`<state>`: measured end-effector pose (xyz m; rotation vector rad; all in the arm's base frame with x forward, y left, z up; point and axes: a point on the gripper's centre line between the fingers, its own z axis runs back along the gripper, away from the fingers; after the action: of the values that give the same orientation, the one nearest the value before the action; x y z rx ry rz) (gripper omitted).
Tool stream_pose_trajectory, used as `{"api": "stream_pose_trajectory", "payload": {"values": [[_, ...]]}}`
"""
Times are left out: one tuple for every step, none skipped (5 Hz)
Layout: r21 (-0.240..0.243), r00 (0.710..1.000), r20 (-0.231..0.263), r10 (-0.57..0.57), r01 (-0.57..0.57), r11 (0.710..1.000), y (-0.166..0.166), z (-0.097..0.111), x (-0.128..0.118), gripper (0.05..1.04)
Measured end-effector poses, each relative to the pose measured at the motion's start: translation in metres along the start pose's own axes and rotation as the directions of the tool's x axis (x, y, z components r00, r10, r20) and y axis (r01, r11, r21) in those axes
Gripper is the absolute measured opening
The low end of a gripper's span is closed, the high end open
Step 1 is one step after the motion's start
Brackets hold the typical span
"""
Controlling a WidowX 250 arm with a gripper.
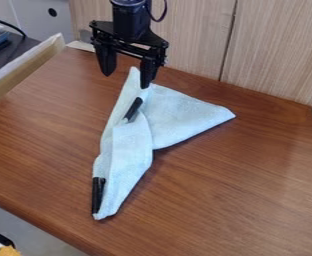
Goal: Fold the cloth from bottom to top
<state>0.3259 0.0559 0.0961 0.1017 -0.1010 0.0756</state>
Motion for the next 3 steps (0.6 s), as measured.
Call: {"api": "stream_pose_trajectory", "payload": {"values": [[-0.007,1.000,-0.027,0.000,0.000,1.000,-0.002,-0.009,-0.003,1.001],[-0.064,0.999,-0.034,0.006,-0.008,0.998,-0.006,-0.013,-0.024,1.001],[-0.081,1.000,-0.005,0.022,-0.022,0.996,-0.005,-0.004,-0.039,1.001]]}}
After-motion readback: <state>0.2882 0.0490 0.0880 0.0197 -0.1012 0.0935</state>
